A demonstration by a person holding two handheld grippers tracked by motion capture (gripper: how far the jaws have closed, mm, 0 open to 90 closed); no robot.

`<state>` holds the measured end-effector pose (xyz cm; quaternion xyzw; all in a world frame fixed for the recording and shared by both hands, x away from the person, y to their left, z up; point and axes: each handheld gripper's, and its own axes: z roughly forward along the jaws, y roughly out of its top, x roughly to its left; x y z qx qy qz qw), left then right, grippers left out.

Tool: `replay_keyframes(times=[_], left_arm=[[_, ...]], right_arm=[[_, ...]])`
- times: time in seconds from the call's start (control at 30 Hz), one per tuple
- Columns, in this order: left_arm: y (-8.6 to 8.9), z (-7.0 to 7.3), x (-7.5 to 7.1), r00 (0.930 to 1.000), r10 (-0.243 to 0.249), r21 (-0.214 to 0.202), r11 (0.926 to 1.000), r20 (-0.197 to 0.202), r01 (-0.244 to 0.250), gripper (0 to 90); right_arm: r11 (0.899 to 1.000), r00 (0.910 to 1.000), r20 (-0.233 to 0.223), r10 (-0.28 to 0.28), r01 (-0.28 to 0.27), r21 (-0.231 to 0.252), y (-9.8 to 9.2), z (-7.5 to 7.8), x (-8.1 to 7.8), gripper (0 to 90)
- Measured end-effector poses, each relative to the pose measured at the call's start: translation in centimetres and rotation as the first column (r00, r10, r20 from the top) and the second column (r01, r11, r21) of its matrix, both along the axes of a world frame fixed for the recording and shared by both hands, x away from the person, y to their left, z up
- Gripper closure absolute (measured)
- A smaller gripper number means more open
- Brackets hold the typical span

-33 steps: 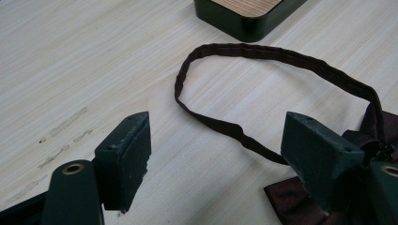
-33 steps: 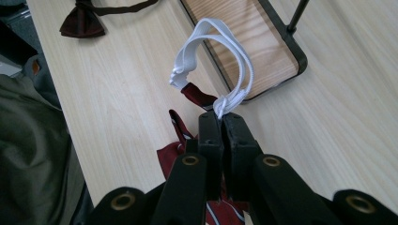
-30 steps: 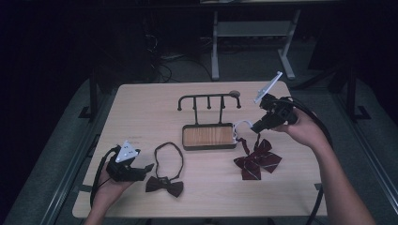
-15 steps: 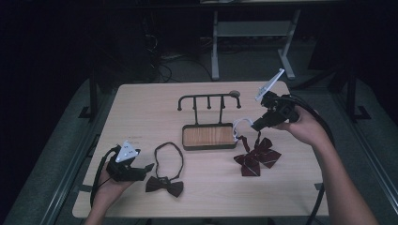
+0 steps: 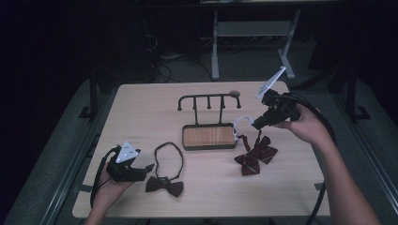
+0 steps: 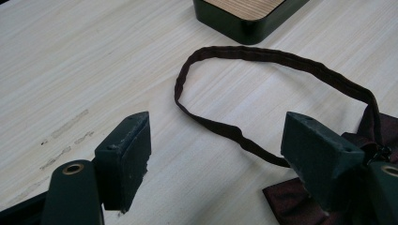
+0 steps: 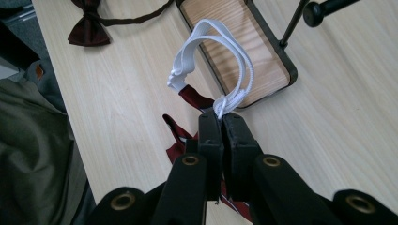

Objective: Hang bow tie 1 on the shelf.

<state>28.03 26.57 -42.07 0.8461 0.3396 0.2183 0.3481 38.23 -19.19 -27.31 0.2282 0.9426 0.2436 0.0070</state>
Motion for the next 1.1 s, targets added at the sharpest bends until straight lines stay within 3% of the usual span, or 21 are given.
replay_keyframes(times=[0.57, 1.1], left_arm=[[-0.3, 0.1, -0.1, 1.0000, -0.005, 0.002, 1.0000, 0.004, 0.005, 25.1], [-0.3, 0.1, -0.1, 1.0000, -0.007, 0.002, 1.0000, 0.002, 0.007, 25.1]], right_arm=[[1.000, 0.9998, 0.014, -0.014, 0.014, 0.004, 0.2, 1.0, 0.3, 86.7], [0.999, 0.9986, 0.029, -0.043, 0.044, -0.015, 0.9, 2.4, 1.8, 86.7]])
